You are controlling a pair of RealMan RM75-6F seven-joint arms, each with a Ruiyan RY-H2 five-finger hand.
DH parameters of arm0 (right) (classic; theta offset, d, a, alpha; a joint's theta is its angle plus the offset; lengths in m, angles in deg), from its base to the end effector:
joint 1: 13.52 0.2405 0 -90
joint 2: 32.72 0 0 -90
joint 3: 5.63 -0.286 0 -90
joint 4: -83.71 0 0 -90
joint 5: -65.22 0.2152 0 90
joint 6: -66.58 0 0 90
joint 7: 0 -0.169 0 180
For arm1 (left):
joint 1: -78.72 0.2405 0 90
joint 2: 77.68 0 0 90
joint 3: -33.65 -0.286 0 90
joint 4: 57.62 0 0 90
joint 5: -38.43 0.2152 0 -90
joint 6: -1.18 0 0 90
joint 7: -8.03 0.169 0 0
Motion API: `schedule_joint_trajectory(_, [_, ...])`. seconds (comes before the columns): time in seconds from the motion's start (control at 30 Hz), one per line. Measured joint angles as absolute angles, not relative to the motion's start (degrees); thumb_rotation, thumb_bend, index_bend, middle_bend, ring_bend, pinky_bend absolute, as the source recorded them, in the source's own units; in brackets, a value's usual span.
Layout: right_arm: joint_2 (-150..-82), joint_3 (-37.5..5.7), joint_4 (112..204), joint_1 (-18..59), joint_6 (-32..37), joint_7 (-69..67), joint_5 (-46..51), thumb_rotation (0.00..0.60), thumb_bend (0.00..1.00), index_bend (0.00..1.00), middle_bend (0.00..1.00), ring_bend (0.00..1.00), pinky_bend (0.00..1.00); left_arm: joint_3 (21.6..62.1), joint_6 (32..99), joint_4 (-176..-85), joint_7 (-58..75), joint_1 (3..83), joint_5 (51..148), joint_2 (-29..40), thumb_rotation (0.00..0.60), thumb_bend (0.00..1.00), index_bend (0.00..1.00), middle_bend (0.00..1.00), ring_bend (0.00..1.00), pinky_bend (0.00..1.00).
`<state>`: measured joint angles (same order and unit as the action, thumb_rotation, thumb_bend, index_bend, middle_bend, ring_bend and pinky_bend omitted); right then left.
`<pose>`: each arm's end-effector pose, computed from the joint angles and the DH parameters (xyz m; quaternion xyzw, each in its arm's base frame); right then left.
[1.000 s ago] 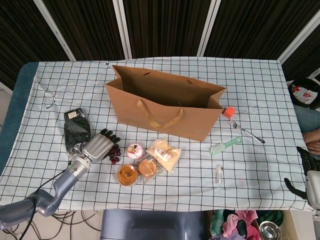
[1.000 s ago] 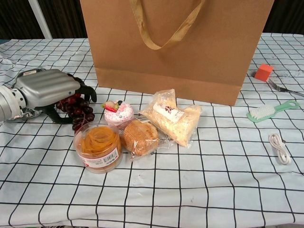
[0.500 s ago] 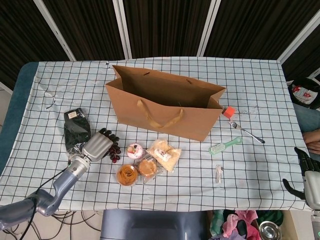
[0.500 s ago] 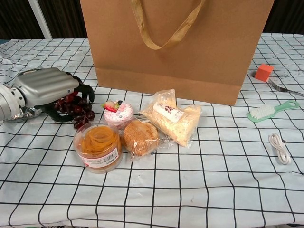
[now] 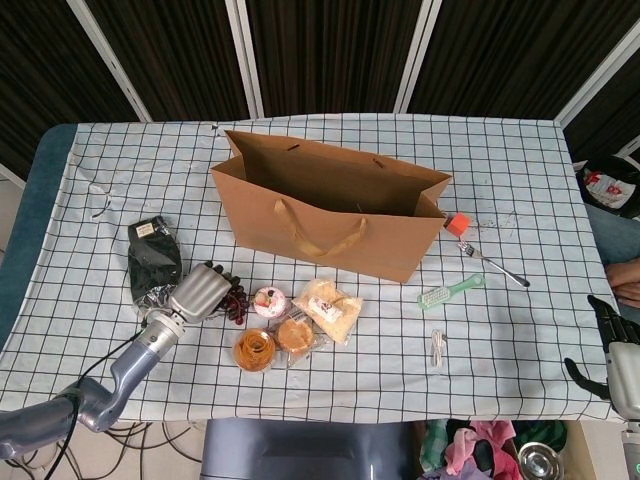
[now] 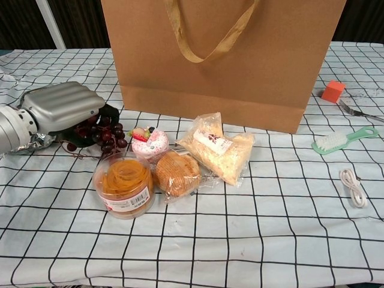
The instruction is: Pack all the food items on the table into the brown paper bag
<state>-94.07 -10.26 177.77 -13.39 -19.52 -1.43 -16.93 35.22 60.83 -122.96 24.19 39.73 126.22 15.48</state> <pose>-0.3590 -0.1857 0.1936 0.5459 -0.4117 0.3715 0.6281 -0.2155 0.3714 -0.0488 -0.8269 -0.1827 -0.3236 0.4221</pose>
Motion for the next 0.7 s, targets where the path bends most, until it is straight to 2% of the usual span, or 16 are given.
schedule_joint_trajectory(0.37, [-93.8, -10.3, 178.0, -13.6, -20.0, -1.7, -17.1, 0.6, 0.22, 0.01, 0.1, 0.18, 0.19, 35.5, 67.1, -128.5, 23.4, 40.9, 128.9, 11.1, 0.6, 0.52, 0.51, 0.6, 0.47, 0.54])
schedule_joint_trajectory(0.7, [-93.6, -10.4, 178.0, -13.8, -20.0, -1.9, -16.4, 0.6, 0.22, 0.01, 0.1, 0.18, 0.19, 37.9, 77.5, -145.3, 23.3, 42.8, 133.3, 0.0, 0.6, 0.52, 0.51, 0.6, 0.47, 0.54])
